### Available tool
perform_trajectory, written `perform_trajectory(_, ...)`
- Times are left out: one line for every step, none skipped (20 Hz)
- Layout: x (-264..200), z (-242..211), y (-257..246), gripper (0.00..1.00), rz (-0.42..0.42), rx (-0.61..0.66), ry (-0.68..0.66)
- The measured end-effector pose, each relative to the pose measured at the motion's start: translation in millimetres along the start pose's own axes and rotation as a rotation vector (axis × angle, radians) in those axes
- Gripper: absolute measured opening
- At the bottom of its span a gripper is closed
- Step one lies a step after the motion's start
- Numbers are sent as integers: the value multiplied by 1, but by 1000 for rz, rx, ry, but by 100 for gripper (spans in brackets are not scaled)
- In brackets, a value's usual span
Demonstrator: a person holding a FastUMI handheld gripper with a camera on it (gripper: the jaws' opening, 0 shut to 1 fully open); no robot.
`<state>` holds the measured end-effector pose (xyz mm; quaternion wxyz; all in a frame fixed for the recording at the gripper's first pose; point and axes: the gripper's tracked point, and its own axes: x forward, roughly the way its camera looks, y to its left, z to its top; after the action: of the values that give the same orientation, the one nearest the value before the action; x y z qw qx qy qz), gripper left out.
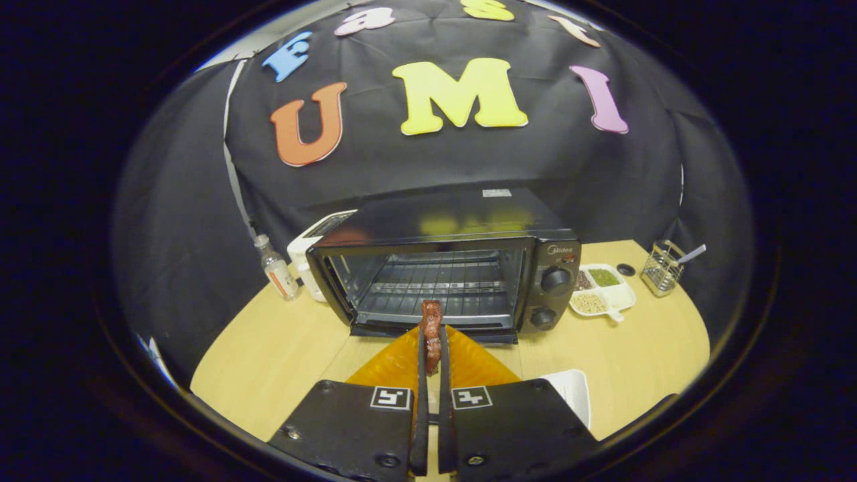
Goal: Open the toaster oven, put the food inside, and close the toaster oven door.
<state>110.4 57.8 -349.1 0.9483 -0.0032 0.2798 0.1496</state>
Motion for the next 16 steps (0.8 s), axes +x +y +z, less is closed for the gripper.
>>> perform_trajectory(12, 2, -6, 9, 10, 34, -6)
perform_trajectory(19, 1, -7, 9, 20, 71, -10)
perform_trajectory(26, 0, -8, 9, 31, 112, -16)
perform_trajectory(33, 0, -8, 9, 44, 159, -22)
perform_trajectory(39, 0, -9, 9, 59, 211, -28)
perform_trajectory(44, 1, -11, 9, 67, 271, -44)
perform_trajectory(47, 2, -7, 9, 71, 330, -69)
perform_trajectory(52, 4, -10, 9, 75, 375, -91)
perform_trajectory(57, 7, -12, 9, 90, 417, -120)
perform_trajectory(63, 9, -12, 9, 108, 447, -135)
perform_trajectory(72, 14, -18, 9, 128, 476, -143)
perform_trajectory(78, 17, -17, 9, 152, 513, -151)
perform_trajectory(82, 19, -16, 9, 179, 547, -156)
perform_trajectory(89, 21, -15, 9, 203, 578, -159)
perform_trajectory(95, 24, -17, 9, 219, 607, -169)
perform_trajectory(104, 25, -17, 9, 237, 622, -165)
